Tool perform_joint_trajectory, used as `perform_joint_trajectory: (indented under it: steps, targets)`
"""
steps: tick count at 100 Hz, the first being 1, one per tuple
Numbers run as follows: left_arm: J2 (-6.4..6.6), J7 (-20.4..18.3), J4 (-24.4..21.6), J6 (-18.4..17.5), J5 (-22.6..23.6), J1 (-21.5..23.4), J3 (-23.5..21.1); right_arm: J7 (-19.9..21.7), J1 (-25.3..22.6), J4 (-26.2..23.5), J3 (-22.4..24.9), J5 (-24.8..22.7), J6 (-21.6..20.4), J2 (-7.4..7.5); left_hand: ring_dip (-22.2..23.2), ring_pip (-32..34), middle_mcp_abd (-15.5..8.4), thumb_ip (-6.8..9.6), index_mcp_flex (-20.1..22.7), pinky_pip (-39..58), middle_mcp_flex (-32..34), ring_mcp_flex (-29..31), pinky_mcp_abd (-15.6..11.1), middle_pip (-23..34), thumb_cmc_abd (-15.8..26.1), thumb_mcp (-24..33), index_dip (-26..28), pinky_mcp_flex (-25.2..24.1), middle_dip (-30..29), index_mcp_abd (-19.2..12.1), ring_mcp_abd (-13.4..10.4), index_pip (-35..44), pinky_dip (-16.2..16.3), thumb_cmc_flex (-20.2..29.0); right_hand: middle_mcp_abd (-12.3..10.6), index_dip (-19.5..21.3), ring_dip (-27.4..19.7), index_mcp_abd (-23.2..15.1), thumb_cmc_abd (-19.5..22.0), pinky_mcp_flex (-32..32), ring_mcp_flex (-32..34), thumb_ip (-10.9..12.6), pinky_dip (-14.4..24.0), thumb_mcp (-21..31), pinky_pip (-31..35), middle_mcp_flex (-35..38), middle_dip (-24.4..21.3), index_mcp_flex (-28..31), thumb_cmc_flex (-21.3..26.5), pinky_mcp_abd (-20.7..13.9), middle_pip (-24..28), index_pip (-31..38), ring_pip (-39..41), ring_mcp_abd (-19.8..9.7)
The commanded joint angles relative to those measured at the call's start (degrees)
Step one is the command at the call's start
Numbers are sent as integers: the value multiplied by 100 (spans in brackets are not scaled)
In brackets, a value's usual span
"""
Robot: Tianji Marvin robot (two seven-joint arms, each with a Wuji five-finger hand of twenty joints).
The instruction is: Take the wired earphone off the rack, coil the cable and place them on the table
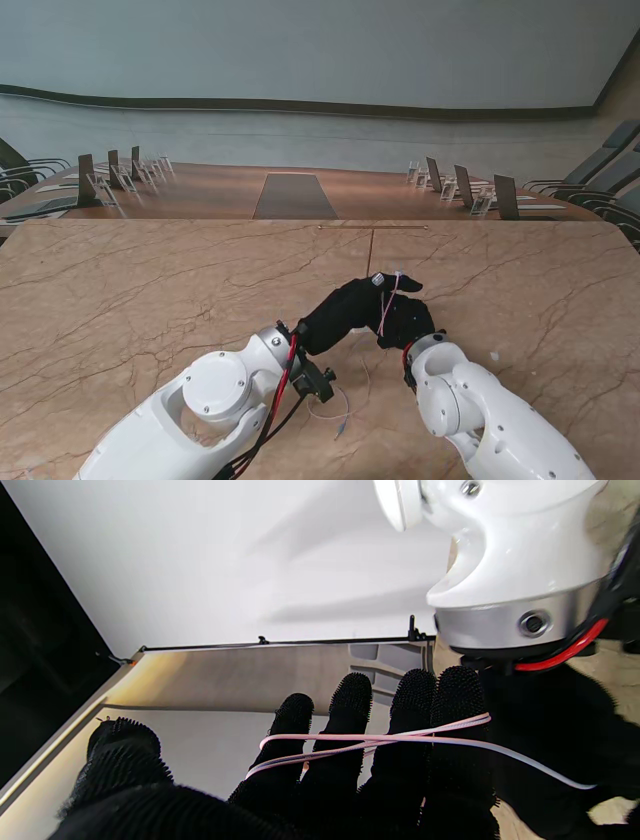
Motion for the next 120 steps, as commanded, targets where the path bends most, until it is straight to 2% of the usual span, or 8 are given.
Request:
perform_joint_trajectory:
  steps: [1,34,49,58,67,77,93,120]
  targets:
    - [14,-62,-51,50,-17,62,-7,-57,64,-55,112,-66,-53,-15,92,97,63,170,82,256,241,162,343,159,252,5,-43,157,97,-277,123,29,123,24,519,81,-13,-119,-305,200,304,118,22,594,661,287,144,255,262,-446,491,265,467,342]
    - [24,-119,89,177,62,73,11,-153,-70,-441,818,-512,-545,28,142,181,113,170,263,299,501,275,444,365,260,10,-37,100,319,-239,182,52,143,36,491,49,-23,-157,-230,176,271,169,120,545,651,279,128,228,206,-497,469,230,467,315]
    - [21,-137,184,220,106,43,32,-200,-254,-692,1206,-697,-839,47,219,290,119,169,430,354,672,410,523,510,276,11,-13,89,515,-204,244,98,176,44,469,-45,-26,-172,-119,118,233,358,301,455,574,318,59,273,95,-580,417,139,461,295]
    - [13,-130,237,237,127,19,53,-222,-355,-847,1398,-711,-1000,48,261,336,108,166,490,418,745,460,559,551,282,7,-4,91,597,-202,250,107,212,43,559,-266,-21,63,-436,-156,-3,296,379,631,415,173,-25,392,-33,-616,320,-47,358,378]
    - [8,-153,284,292,121,-4,67,-164,-440,-1005,1553,-784,-1152,63,302,375,131,164,613,451,821,501,598,596,300,16,22,83,682,-177,290,151,235,75,542,-1142,2,132,-855,-436,-287,37,513,1014,244,-72,-83,405,-281,-767,240,42,233,351]
    - [-1,-142,332,313,142,-26,90,-171,-483,-1110,1670,-864,-1358,75,365,436,110,152,748,529,911,563,644,681,337,5,63,89,843,-159,307,194,284,116,464,-1496,-10,247,-1169,-846,-670,185,422,1069,12,-314,-273,526,-346,-959,-206,89,-178,221]
    - [-32,-46,392,313,181,-41,111,-153,-481,-1255,1797,-883,-1657,85,500,558,75,144,933,669,1034,653,690,903,368,-9,131,71,1245,-146,344,235,381,174,386,-1621,-31,343,-1324,-850,-603,274,358,1070,-48,-122,-528,679,-324,-919,-651,54,-419,210]
    - [-25,-67,448,346,219,-45,103,73,-469,-1555,1914,-917,-1948,110,493,395,93,170,991,600,954,454,651,610,278,-6,167,-118,1278,-145,309,209,399,15,397,-1693,16,315,-1236,-389,-53,244,383,1069,176,364,-378,594,-509,-684,-468,-23,-253,284]
